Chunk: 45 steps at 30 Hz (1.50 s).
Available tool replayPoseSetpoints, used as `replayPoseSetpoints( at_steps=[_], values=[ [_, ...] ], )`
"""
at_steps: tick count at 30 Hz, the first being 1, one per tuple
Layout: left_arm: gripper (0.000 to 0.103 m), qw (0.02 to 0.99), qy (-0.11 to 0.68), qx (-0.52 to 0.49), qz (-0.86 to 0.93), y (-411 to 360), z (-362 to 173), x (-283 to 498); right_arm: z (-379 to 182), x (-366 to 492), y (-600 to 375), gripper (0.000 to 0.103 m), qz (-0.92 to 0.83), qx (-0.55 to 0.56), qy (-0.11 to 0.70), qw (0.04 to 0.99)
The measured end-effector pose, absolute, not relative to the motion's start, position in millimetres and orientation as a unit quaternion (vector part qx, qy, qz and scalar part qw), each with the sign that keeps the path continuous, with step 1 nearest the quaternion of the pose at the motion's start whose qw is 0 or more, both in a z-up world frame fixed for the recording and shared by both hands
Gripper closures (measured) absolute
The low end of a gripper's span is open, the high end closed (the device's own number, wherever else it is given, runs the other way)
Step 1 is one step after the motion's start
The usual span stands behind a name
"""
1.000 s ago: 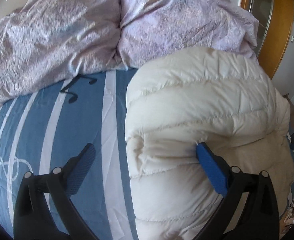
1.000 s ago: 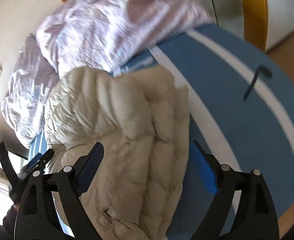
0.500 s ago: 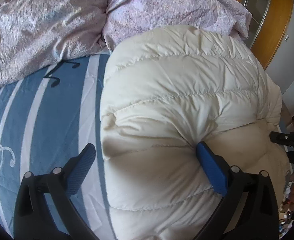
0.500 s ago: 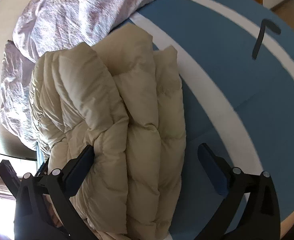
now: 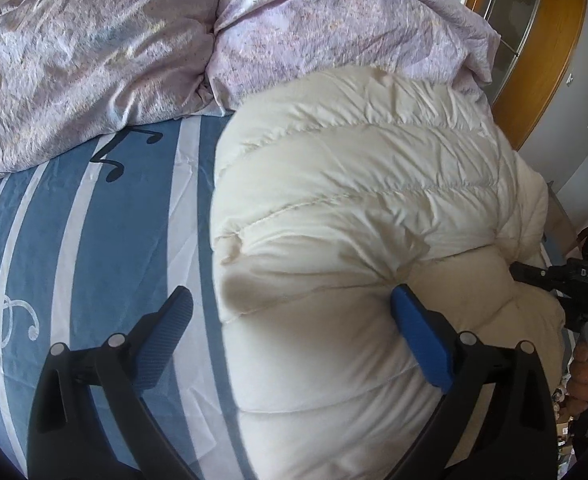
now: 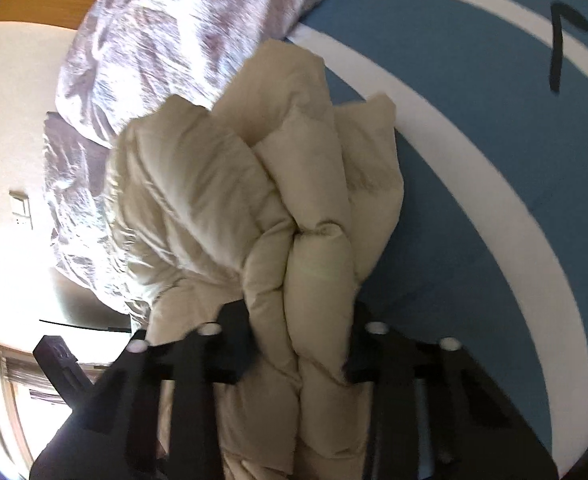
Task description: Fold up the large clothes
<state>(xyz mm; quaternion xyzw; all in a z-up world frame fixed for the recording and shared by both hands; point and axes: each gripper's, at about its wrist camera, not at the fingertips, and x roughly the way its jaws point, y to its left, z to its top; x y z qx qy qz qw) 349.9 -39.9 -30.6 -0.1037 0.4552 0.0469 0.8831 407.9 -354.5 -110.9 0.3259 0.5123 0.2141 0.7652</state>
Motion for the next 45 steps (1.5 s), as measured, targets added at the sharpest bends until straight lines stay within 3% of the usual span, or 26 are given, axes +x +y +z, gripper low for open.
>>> replayPoseSetpoints(
  at_steps=[7, 24, 31, 34, 37, 42, 45],
  values=[
    [0.004, 0.878, 0.455, -0.143, 0.043, -16.8, -22.8, 347.3, -98.5, 414.0, -362.5, 0.085, 0.186, 0.316, 0.499, 0.785],
    [0.004, 0.85, 0.484, -0.209, -0.012, -4.3, -36.4, 365.3, -104.5, 414.8, -366.4, 0.085, 0.181, 0.328, 0.506, 0.777],
    [0.006, 0.802, 0.512, -0.302, -0.054, -2.1, -67.3, 380.8, -106.8, 420.3, -363.6, 0.085, 0.184, 0.333, 0.509, 0.772],
    [0.011, 0.785, 0.512, -0.344, -0.065, -2.2, -77.9, 383.6, -108.4, 421.8, -366.7, 0.085, 0.19, 0.339, 0.51, 0.768],
    [0.024, 0.782, 0.503, -0.363, -0.07, -2.6, -79.4, 383.6, -110.8, 424.2, -370.9, 0.085, 0.196, 0.347, 0.509, 0.763],
    [0.056, 0.788, 0.483, -0.372, -0.081, 4.6, -68.6, 382.4, -112.6, 428.8, -370.3, 0.085, 0.217, 0.372, 0.502, 0.75],
    [0.064, 0.797, 0.47, -0.37, -0.083, 13.0, -58.4, 377.3, -107.7, 432.8, -363.8, 0.085, 0.236, 0.379, 0.496, 0.745]
  ],
)
